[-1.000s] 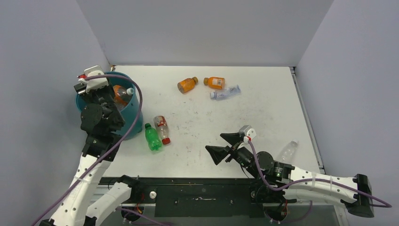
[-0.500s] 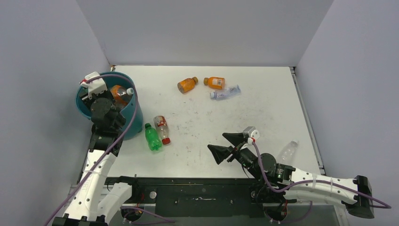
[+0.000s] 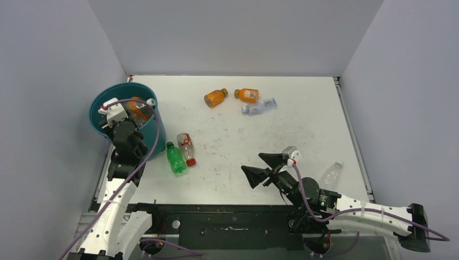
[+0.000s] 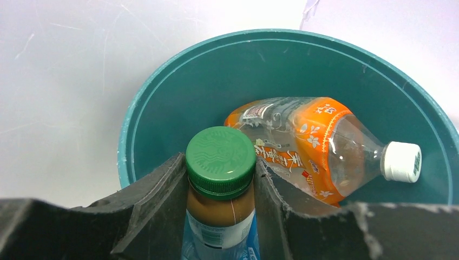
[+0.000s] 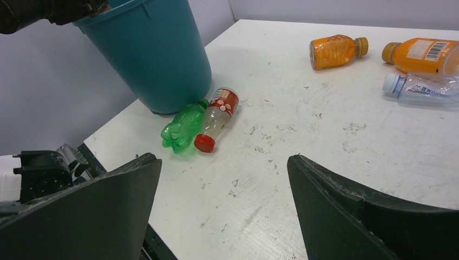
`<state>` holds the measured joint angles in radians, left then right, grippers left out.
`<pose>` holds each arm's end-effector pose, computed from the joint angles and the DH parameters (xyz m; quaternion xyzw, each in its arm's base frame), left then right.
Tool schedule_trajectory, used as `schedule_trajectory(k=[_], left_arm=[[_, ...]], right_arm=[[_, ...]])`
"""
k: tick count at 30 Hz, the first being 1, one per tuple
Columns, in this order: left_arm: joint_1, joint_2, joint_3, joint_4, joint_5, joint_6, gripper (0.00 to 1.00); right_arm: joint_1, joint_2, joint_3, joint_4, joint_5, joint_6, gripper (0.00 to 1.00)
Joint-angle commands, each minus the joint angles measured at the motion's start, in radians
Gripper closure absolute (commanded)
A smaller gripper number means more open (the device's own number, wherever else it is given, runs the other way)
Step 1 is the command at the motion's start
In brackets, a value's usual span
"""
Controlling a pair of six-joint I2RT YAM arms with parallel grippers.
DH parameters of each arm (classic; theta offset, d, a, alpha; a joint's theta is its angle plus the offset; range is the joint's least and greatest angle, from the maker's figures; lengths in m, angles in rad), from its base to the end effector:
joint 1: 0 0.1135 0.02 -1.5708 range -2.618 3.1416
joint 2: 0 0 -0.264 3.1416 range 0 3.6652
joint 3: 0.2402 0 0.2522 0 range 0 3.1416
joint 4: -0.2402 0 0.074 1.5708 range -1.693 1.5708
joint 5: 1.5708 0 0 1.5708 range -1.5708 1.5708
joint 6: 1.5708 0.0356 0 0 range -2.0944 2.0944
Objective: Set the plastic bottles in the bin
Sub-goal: Place the plastic bottle in the trash bin.
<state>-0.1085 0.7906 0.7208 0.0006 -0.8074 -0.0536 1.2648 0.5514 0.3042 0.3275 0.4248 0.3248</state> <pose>0.1829 0.0059 0.3371 -0.2494 0.6795 0.2355 0.6486 0.0602 0.1419 0.2586 -0.1621 0.6612 0.4126 0.6052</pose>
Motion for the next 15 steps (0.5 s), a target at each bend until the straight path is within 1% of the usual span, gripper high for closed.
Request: schedule_trajectory(k=[1, 6, 9, 10, 13, 14, 15], left_arm=[[0.002, -0.007, -0.012, -0.054, 0.049, -0.069, 1.0], [0.006, 0.004, -0.039, -0.073, 0.056, -0.104, 1.0], [0.009, 0.005, -0.026, -0.083, 0.027, -0.122, 0.99], [0.009, 0.001, -0.016, -0.084, 0.021, -0.116, 0.91], [0.008, -0.012, 0.027, -0.092, 0.011, -0.103, 0.51], [0.006, -0.014, 0.045, -0.097, 0.01, -0.102, 0.43], [0.005, -0.016, 0.063, -0.103, 0.008, -0.101, 0.38]], right_arm=[[0.003, 0.002, 0.019, 0.014, 0.024, -0.004, 0.1], [0.004, 0.028, 0.024, 0.025, 0.017, -0.002, 0.1], [0.003, 0.03, 0.029, 0.021, 0.016, -0.003, 0.1], [0.003, 0.029, 0.033, 0.015, 0.016, -0.003, 0.1], [0.004, 0.02, 0.037, -0.001, 0.021, -0.006, 0.1], [0.003, 0.017, 0.037, -0.001, 0.026, -0.008, 0.1], [0.003, 0.015, 0.037, -0.001, 0.026, -0.009, 0.1]])
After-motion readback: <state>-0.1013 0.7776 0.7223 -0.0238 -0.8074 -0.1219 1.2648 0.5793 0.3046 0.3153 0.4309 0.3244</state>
